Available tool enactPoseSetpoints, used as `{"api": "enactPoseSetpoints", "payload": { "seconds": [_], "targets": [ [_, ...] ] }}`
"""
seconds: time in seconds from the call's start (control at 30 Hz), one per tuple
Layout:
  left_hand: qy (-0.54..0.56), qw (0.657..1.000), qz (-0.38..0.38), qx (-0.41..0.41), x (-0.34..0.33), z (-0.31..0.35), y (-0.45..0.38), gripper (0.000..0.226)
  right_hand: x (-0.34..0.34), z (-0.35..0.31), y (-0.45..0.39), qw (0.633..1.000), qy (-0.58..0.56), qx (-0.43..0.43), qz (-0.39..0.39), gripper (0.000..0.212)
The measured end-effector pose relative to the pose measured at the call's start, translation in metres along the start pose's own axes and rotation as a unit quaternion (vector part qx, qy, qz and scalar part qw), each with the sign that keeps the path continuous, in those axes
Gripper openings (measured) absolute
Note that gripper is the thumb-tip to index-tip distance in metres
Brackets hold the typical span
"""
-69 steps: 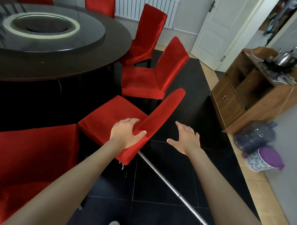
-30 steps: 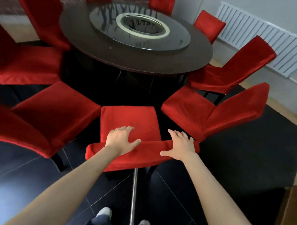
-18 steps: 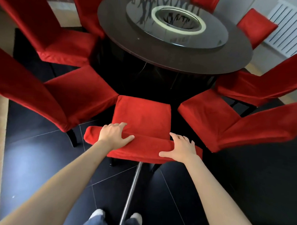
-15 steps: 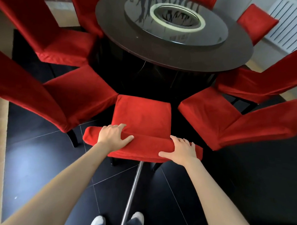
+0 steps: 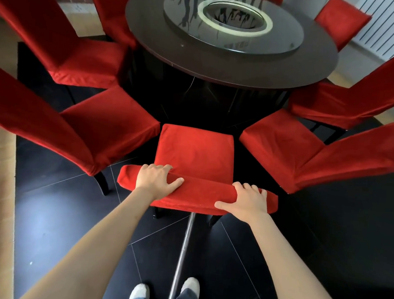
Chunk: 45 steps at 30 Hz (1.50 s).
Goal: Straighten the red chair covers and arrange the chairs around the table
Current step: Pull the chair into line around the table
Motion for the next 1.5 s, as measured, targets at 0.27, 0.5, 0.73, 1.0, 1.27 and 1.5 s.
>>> {"api": "enactPoseSetpoints", "payload": {
  "seconds": [0.27,0.5,0.73,1.0,1.27,1.5],
  "targets": [
    [-0.025,0.999,0.003,-0.031,-0.002,-0.001,0.005,0.078,-0.015,-0.002,0.027,0.999,0.016,-0.023,0.017,0.107],
    [-0.030,0.999,0.002,-0.035,-0.001,0.002,0.007,0.075,-0.018,0.001,0.029,0.999,0.018,-0.027,0.030,0.103],
    [-0.032,0.999,0.011,-0.018,0.000,0.006,0.008,0.075,-0.019,0.006,0.024,0.999,0.028,-0.028,0.036,0.101],
    [-0.031,0.999,0.027,-0.007,-0.002,0.024,0.018,0.081,-0.019,0.028,0.025,0.999,0.032,-0.021,0.028,0.098],
    [-0.026,0.999,0.026,0.015,-0.005,0.039,0.029,0.076,-0.022,0.045,0.030,1.000,0.012,-0.018,0.022,0.098],
    [-0.029,0.999,0.042,0.018,-0.003,0.038,0.029,0.081,-0.023,0.042,0.033,0.999,-0.003,-0.011,0.051,0.095]
  ]
}}
Point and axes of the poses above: each hand's wrist, its own y-axis away from the middle knuckle, its own x-axis out of the back of the hand, z = x × y, the point moved 10 cm from there along -y, towards the middle knuckle
